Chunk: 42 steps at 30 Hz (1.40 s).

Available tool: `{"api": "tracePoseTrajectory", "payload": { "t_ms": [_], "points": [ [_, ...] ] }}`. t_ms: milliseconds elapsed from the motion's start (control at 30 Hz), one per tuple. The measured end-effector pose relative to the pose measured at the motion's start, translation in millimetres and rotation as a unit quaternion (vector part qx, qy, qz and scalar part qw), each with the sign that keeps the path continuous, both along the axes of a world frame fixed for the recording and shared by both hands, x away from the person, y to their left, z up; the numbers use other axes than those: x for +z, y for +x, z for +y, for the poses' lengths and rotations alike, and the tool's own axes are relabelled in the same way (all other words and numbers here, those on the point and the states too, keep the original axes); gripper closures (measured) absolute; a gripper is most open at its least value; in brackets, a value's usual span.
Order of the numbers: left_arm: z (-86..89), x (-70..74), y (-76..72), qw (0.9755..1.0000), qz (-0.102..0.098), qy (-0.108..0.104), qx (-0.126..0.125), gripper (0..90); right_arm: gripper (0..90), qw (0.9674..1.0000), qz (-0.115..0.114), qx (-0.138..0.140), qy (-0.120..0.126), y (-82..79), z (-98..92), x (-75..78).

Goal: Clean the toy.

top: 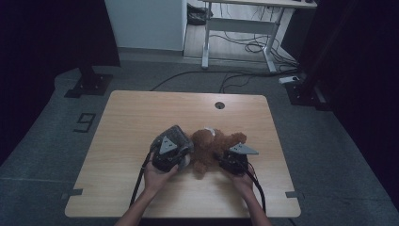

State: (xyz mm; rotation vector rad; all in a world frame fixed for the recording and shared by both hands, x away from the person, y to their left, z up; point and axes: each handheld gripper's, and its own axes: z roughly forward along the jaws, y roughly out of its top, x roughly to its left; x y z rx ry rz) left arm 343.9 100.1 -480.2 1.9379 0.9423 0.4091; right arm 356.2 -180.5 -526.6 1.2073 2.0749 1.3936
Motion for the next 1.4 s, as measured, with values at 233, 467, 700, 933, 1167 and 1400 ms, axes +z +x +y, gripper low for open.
{"api": "tracePoseTrajectory", "payload": {
  "t_ms": [233,467,700,933,1167,1400],
  "points": [
    [1.7,34.7,2.9,0.9997,-0.023,-0.002,0.008,80.9,68.0,0.9998,-0.019,-0.002,-0.005,-8.7,-1.1,-6.7],
    [-14.6,59.1,33.4,0.9992,0.015,0.034,0.01,80.2,69.1,0.9991,-0.038,-0.005,-0.016,-17.1,0.3,-11.7],
    [-30.2,23.2,39.1,0.9973,0.037,0.063,0.008,80.7,69.1,0.9988,-0.043,-0.001,-0.022,-19.8,0.1,-12.8],
    [1.0,27.3,25.0,0.9989,0.033,0.034,0.001,81.2,69.2,0.9988,-0.043,0.01,-0.023,-23.0,2.4,-14.8],
    [26.8,31.1,15.1,0.9991,0.027,0.028,0.017,81.1,69.3,0.9991,-0.038,0.01,-0.014,-22.2,0.2,-16.0],
    [30.4,63.6,17.2,0.9992,0.015,0.021,0.03,80.9,69.6,0.9994,-0.034,0.005,-0.007,-21.5,-2.6,-17.4]
  ]
}}
